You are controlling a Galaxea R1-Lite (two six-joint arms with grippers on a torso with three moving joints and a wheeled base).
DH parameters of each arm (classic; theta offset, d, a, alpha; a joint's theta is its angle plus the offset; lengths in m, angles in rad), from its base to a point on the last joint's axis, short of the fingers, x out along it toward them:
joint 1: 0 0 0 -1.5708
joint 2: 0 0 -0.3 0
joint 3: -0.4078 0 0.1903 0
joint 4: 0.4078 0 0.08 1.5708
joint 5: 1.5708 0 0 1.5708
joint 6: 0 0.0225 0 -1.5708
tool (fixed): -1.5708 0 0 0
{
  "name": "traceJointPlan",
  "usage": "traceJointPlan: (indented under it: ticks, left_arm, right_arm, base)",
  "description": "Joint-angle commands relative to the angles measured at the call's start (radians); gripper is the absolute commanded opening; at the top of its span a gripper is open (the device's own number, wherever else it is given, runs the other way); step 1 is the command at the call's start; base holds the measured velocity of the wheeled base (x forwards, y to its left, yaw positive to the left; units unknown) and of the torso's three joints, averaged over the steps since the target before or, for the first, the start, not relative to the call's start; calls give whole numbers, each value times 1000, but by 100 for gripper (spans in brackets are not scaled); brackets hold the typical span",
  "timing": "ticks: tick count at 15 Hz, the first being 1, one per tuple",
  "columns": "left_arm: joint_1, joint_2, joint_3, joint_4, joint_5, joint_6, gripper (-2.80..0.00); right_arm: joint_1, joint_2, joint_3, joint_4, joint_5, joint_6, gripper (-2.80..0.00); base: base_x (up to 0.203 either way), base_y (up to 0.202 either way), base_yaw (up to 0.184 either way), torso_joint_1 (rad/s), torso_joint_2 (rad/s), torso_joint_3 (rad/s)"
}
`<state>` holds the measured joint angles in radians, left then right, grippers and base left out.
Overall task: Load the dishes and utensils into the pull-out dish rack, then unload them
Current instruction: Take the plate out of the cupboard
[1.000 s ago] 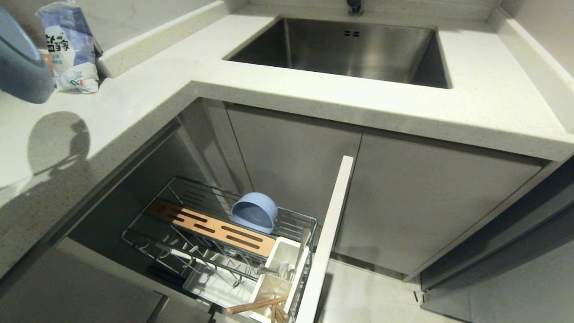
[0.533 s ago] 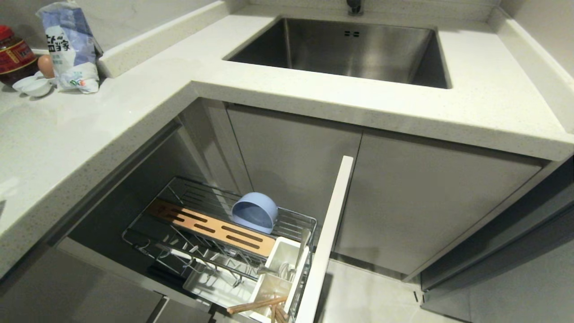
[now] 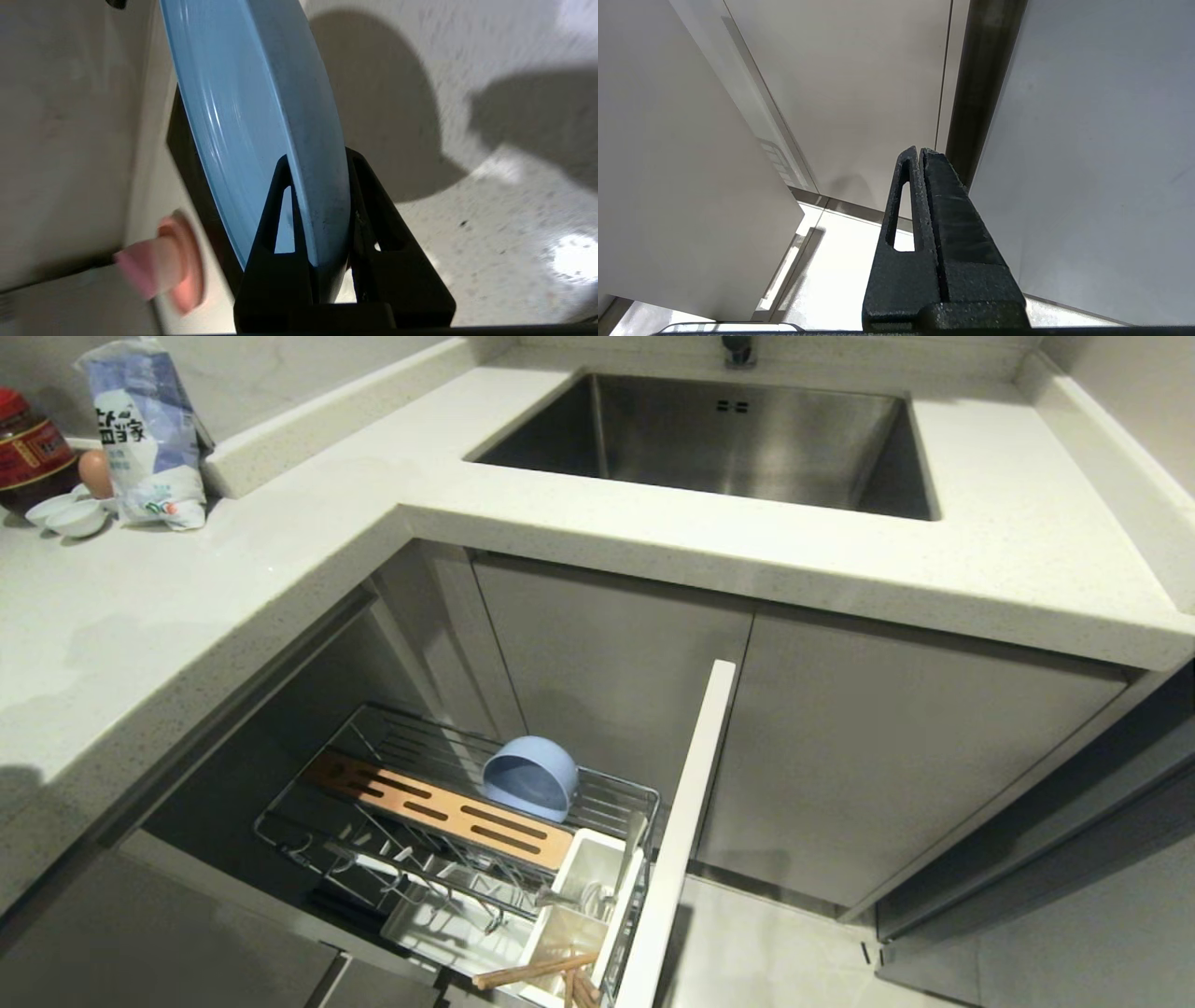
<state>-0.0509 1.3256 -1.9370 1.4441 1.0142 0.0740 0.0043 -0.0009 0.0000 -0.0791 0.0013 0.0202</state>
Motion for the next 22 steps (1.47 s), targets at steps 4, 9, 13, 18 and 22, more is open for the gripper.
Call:
traceJointPlan:
  ticks: [4, 9, 13, 18, 22]
  left_arm:
    - [20, 161, 0, 86, -20, -1, -280]
    - [23, 236, 0, 86, -110, -23, -280]
    - [33, 256, 0, 74, -155, -34, -280]
    - [34, 246, 0, 69, -175, -50, 0]
    - [32, 210, 0, 31, -219, -70, 0]
  right_arm:
    - [0, -1, 26, -1, 0, 0, -280]
    - [0, -1, 26, -1, 0, 0, -280]
    - [0, -1, 26, -1, 0, 1, -280]
    - [0, -1, 26, -1, 0, 0, -280]
    - [0, -1, 26, -1, 0, 0, -280]
  base:
    - [0, 0, 0, 0, 0, 0]
    - [0, 0, 0, 0, 0, 0]
    - [0, 0, 0, 0, 0, 0]
    - [0, 0, 0, 0, 0, 0]
    - [0, 0, 0, 0, 0, 0]
